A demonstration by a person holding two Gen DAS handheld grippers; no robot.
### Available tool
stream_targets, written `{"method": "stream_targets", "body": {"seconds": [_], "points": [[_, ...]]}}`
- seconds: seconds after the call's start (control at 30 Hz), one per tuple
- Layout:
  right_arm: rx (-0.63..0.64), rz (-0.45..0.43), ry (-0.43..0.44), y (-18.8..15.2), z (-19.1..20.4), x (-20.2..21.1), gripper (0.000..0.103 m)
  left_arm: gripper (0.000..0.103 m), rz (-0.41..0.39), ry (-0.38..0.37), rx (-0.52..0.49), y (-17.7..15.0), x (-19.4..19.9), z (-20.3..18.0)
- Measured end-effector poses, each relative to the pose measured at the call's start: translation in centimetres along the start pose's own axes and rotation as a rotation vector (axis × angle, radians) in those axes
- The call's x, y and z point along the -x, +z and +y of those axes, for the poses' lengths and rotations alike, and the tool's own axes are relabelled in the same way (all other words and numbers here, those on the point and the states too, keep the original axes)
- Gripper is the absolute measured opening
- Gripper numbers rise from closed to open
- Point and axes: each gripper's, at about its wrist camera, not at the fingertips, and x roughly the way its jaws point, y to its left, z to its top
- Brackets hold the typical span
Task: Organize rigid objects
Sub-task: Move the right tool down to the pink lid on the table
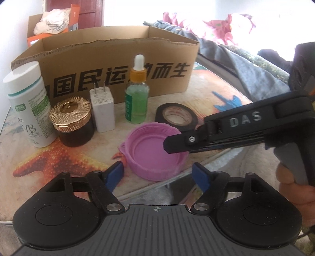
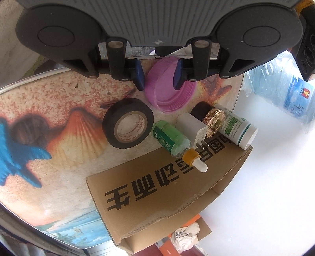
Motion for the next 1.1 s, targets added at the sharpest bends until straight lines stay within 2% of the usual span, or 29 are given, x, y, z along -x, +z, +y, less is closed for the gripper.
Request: {"method": "stream_targets", "body": {"seconds": [0.07,0.33,0.5,0.77,0.83,0.87,0.93,0.97,1.03,1.1], "points": [[-0.011,-0.001,0.014,0.1,-0.1,0.0,0.042,0.086,-0.015,-0.001,0.015,0.1,-0.3,0.4],[-0.106,0.016,0.065,0.6,-1.5,0.1,0.042,0.103,-0.042,-0.008,0.053,-0.3,-0.3,1.5],[-0.182,0.036,0.093,1.0,-2.4,-0.1,0.042,0.103,-0.039,-0.003,0.023,-0.6,-0.1,1.4],[-0.369,0.071,0.179,1.4,-5.0,-0.5,0.043,0.103,-0.049,-0.021,0.062,-0.8,0.0,1.7],[-0.409,0.068,0.248,1.4,-5.6,-0.6,0.060,0.103,-0.048,-0.021,0.059,-0.7,-0.1,1.7],[-0.420,0.056,0.279,1.3,-5.6,-0.5,0.075,0.103,-0.046,-0.020,0.058,-0.7,-0.1,1.7],[-0.372,0.011,0.255,1.4,-4.8,0.2,0.097,0.103,-0.043,-0.017,0.055,-0.7,-0.1,1.6],[-0.352,-0.014,0.229,1.4,-4.4,0.5,0.103,0.103,-0.044,-0.016,0.057,-0.7,0.0,1.6],[-0.316,-0.031,0.187,1.6,-3.9,0.6,0.103,0.103,-0.041,-0.018,0.059,-0.7,-0.1,1.7],[-0.320,-0.036,0.191,1.7,-4.0,0.6,0.103,0.103,-0.038,-0.017,0.058,-0.6,-0.1,1.7]]}}
